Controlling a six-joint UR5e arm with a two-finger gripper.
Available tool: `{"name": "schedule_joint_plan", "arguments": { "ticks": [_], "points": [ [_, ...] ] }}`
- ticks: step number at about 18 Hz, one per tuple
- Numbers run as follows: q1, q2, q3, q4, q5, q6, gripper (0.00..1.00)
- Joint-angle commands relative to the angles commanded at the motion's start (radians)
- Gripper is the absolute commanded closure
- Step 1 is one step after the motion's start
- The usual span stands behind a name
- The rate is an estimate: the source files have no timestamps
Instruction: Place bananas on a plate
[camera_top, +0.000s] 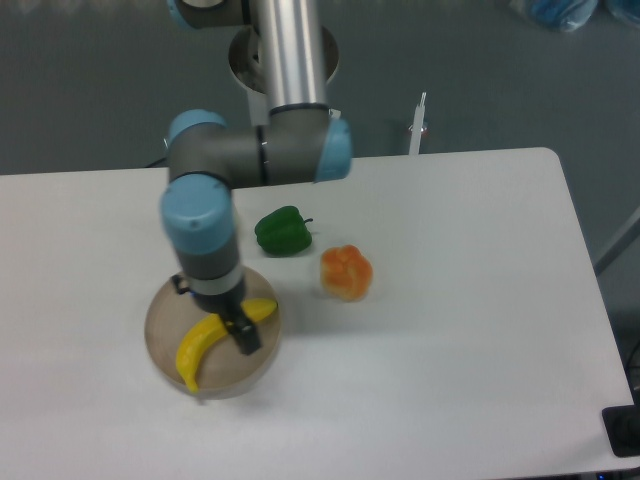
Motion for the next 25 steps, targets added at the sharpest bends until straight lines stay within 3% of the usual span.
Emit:
{"name": "schedule_joint_plan", "arguments": {
  "ticks": [5, 11, 13, 17, 18, 19, 25],
  "points": [
    [0.141, -0.006, 0.046, 0.0, -0.003, 0.129, 0.0],
    [0.29, -0.089, 0.107, -0.002, -0.002, 0.287, 0.0],
    [0.299, -0.109, 0.133, -0.005, 0.002, 0.334, 0.0],
    [0.339, -0.133, 0.216, -0.093, 0.043, 0.411, 0.0],
    [0.339, -0.153, 0.277, -0.169, 0.044, 0.417, 0.0],
    [0.339, -0.17, 0.311, -0.207, 0.051, 0.417, 0.0],
    [0.341, -0.187, 0.339, -0.219, 0.055, 0.422, 0.0]
  ]
}}
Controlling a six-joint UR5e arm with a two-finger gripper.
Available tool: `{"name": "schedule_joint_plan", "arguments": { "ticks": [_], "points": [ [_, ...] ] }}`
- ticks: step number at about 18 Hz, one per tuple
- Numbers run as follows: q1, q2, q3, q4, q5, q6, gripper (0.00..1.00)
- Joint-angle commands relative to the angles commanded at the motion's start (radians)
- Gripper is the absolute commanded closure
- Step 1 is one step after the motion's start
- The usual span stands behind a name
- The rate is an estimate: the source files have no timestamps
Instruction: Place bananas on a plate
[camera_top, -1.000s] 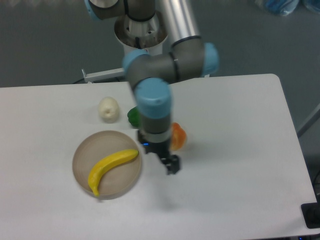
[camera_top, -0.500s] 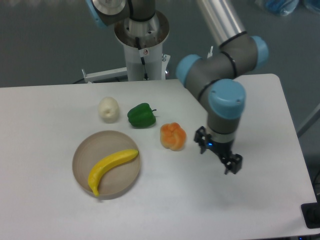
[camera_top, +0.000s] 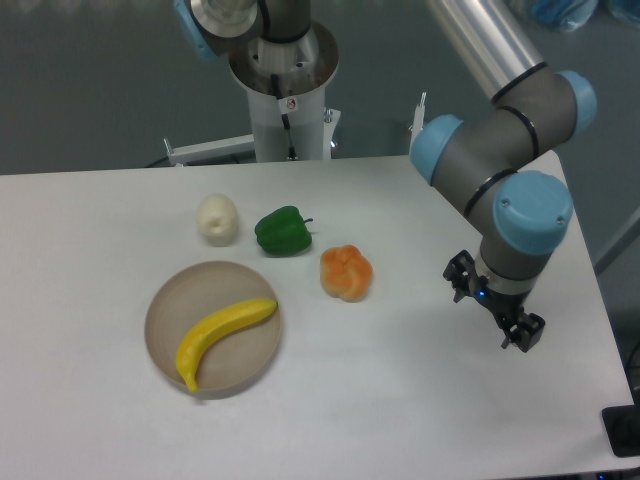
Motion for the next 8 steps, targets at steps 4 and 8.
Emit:
{"name": "schedule_joint_plan", "arguments": {
  "ticks": [4, 8],
  "points": [
    [0.0, 0.0, 0.002, 0.0, -0.002, 0.0, 0.0],
    [0.002, 0.0, 0.002, 0.003, -0.012, 0.0, 0.0]
  ]
}}
